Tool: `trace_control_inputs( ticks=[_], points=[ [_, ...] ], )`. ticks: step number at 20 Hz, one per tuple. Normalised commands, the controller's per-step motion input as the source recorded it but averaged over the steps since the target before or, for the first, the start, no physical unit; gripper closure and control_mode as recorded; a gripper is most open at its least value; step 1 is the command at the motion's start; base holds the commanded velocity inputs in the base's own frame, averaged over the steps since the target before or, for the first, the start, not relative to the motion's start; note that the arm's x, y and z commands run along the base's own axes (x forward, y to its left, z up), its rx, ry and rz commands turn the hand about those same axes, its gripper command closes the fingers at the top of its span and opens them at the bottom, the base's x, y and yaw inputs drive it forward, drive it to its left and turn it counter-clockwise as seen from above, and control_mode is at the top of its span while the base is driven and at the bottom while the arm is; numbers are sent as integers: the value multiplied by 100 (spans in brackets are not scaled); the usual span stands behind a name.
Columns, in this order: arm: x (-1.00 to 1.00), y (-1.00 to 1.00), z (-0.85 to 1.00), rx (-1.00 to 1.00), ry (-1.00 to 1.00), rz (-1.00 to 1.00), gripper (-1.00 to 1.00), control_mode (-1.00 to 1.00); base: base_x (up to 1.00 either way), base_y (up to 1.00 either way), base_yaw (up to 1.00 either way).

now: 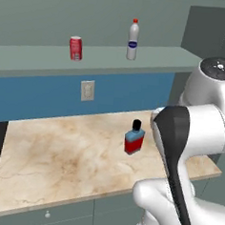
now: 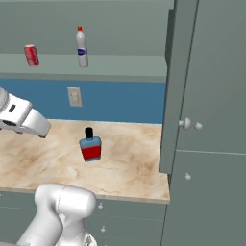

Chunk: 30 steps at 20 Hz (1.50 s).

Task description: Sort all alcoholic drinks to one cabinet, and non-alcoholic drinks to the other.

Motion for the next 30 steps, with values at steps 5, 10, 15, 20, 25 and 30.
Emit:
trace_control_inputs(
  ticks=[5, 10, 15, 20, 25, 30],
  points=[
    [33, 29, -26, 0, -10, -32, -100, -100, 0, 0, 0],
    [51, 1, -21, 0, -20, -29, -100, -100, 0, 0, 0],
    [51, 0, -18, 0, -23, -25, -100, -100, 0, 0, 0],
    [35, 0, -25, 0, -23, -23, -100, -100, 0, 0, 0],
    [27, 10, -34, -4, -16, -20, -100, -100, 0, 0, 0],
    [35, 19, -28, -9, -5, -14, -100, -100, 0, 0, 0]
  ],
)
